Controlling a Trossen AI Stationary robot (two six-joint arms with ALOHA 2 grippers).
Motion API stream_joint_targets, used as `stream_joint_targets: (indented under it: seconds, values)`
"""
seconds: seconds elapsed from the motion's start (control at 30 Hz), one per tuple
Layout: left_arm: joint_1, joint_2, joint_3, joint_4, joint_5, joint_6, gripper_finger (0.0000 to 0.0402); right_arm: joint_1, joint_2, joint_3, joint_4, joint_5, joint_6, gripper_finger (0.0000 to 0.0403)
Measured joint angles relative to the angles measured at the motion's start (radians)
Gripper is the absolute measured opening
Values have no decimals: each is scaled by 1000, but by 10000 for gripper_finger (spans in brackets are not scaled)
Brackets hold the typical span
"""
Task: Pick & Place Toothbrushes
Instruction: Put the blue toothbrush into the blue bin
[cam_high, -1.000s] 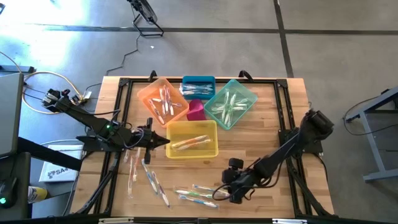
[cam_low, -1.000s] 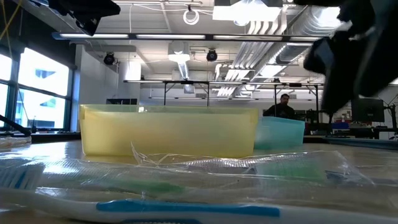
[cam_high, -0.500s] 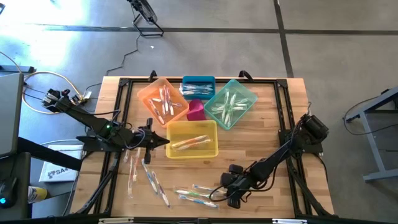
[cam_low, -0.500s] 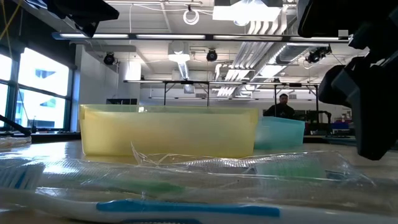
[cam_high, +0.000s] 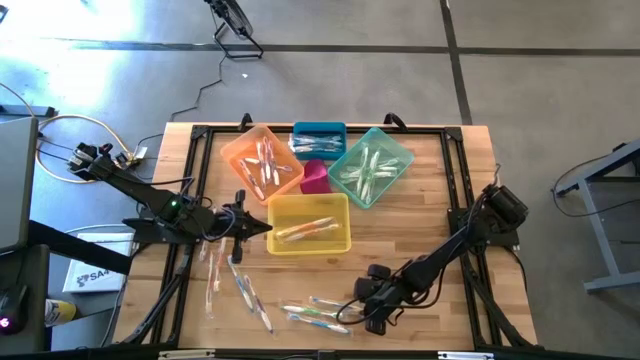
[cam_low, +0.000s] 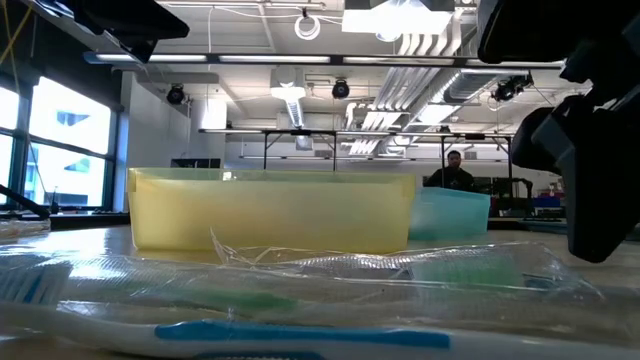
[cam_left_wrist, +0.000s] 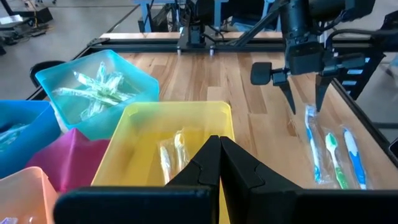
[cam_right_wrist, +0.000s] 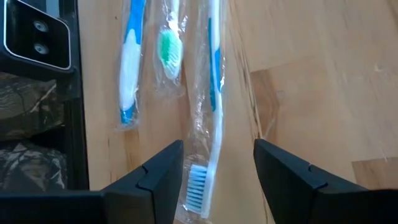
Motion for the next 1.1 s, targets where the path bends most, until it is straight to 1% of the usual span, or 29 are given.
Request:
stream_joint_targets:
  seconds: [0.2,0.33,0.5,0.7,0.77,1.1]
  values:
    - [0,0,0,-16,0,0,0,10,50,2,15,-1,4,189]
    - [0,0,0,-21,0,0,0,20,67,4,18,17,7,189]
    - [0,0,0,-32,0,0,0,27,67,4,-16,101,45,189]
    - [0,0,0,-34,0,0,0,25,69,3,-39,157,47,189]
    - [0,0,0,-34,0,0,0,24,70,2,-44,192,46,189]
    - [0,0,0,-34,0,0,0,21,72,-1,-73,308,-12,189]
